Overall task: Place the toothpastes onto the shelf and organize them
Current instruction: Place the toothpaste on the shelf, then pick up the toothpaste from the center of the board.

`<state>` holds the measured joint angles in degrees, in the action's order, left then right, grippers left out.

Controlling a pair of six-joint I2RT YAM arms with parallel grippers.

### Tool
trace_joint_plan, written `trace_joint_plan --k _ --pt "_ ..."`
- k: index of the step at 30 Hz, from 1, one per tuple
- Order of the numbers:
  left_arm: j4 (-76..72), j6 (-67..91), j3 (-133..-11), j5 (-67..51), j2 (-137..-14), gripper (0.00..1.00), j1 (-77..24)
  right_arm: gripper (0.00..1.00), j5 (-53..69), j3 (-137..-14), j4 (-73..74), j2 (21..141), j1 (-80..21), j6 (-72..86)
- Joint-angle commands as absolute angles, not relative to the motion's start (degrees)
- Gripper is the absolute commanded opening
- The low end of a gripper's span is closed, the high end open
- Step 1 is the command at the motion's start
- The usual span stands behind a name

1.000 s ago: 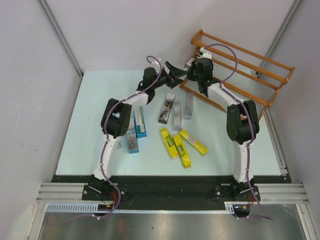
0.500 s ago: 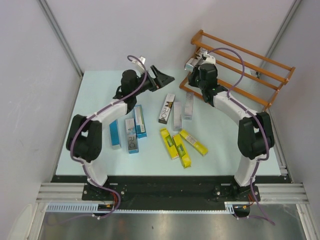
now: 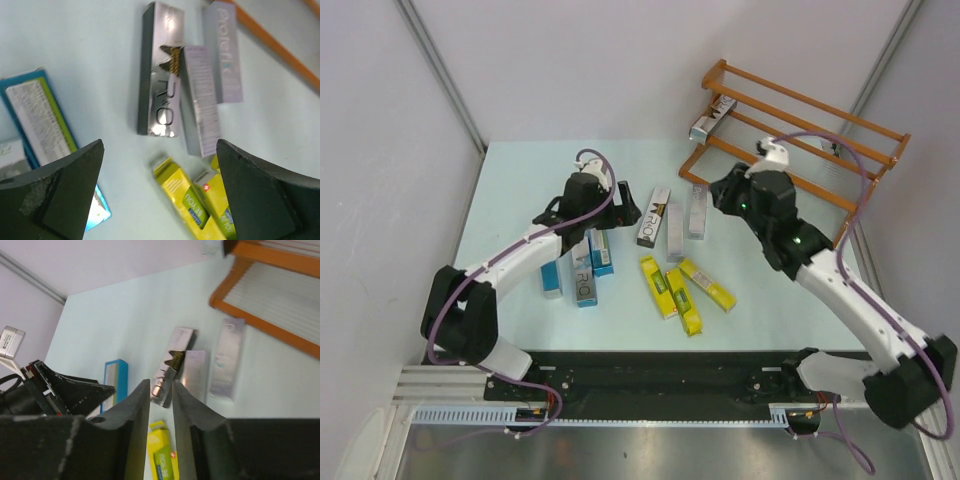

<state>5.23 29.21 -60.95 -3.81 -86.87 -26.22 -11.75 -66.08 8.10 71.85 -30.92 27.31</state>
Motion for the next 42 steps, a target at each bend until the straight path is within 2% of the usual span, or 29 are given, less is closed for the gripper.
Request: trace_joint_plan --k 1,3,6,7,12,22,36,42 --pt "10.1 25.1 -59.5 2.6 -83.3 1.0 -27.0 0.38 -17.8 -59.5 14.8 59.4 -29.3 32.0" --pt "10.3 24.0 -59.2 3.5 -83.5 1.0 -27.9 0.45 -18.0 -54.4 15.5 51.8 -28.0 33.6" --pt "11.8 22.9 -60.3 5.7 -84.6 1.0 -29.2 0.64 -19.0 -48.2 15.9 43.3 -27.5 35.8" --pt "12.0 22.5 -60.5 6.2 -85.2 1.0 -29.7 0.75 -19.5 -47.0 15.4 41.9 -27.4 36.0" --pt "13.6 20.5 -62.9 9.5 -86.9 0.98 -33.2 0.97 -18.7 -45.3 15.3 38.8 -27.1 35.9" --pt "12.7 19.2 -66.9 9.6 -95.2 0.93 -34.6 1.0 -16.3 -45.4 16.0 39.9 -26.4 33.9" --pt "14.1 17.7 -80.1 7.2 -112.8 0.89 -35.1 1.0 -14.6 -44.6 15.0 41.0 -24.7 33.5" --pt "15.8 17.1 -85.4 8.6 -118.6 0.84 -35.6 1.0 -13.4 -44.3 14.4 41.7 -23.8 33.6"
